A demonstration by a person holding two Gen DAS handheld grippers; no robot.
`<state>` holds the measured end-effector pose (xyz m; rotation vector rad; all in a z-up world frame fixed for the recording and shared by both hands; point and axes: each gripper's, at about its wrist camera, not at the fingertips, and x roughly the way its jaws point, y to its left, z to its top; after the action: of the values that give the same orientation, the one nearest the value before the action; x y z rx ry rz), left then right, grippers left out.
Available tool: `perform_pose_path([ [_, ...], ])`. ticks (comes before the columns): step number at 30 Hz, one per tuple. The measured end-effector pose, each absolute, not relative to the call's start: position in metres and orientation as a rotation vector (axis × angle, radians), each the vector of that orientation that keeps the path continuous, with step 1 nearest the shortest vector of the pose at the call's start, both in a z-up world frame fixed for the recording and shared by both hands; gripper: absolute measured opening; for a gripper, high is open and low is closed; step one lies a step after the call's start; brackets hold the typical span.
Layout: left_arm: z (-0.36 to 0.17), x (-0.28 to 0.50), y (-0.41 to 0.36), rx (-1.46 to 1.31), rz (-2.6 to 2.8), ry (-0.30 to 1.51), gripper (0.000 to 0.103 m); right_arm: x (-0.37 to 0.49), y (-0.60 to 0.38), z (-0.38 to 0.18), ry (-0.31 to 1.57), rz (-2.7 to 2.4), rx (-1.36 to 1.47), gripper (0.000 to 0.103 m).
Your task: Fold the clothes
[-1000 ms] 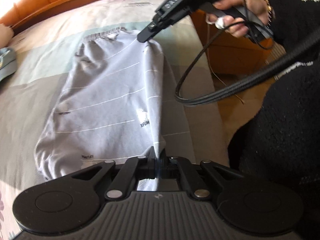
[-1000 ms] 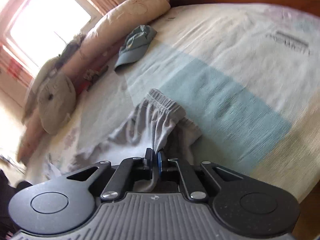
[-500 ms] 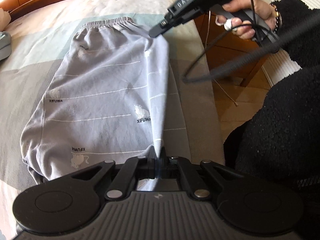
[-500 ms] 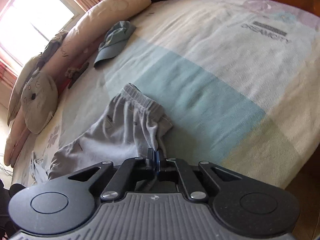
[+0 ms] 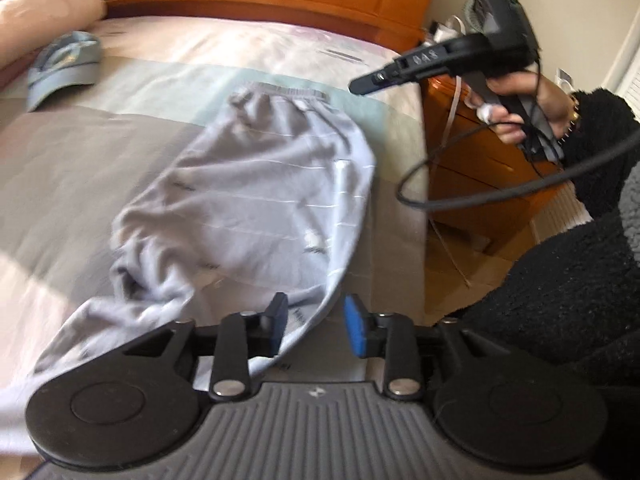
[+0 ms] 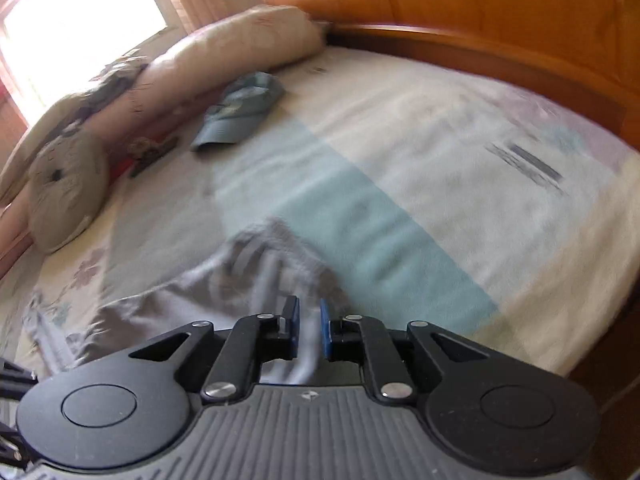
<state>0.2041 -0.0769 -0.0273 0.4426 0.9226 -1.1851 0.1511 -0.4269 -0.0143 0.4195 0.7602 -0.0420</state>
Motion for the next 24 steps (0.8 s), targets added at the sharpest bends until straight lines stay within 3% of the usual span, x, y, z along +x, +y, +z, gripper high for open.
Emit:
perform_pose_path([
  [4, -0.032, 0.206, -0.052, 0.383, -1.089, 0.918, 0.039, 0.159, -0.378, -0.025, 0.812, 0.07, 0.343, 0.02],
  [9, -0.045, 0.196, -0.012, 0.298, -0.971, 0.931, 0.05, 0.158, -0.329, -0.067, 0.974, 0.073, 0.237, 0.021],
  [24, -0.077, 0.229, 0.058, -0.313, -0.717, 1.074, 0.057, 0.145, -0.285, -0.029, 0.875, 0.132, 0.205, 0.036],
])
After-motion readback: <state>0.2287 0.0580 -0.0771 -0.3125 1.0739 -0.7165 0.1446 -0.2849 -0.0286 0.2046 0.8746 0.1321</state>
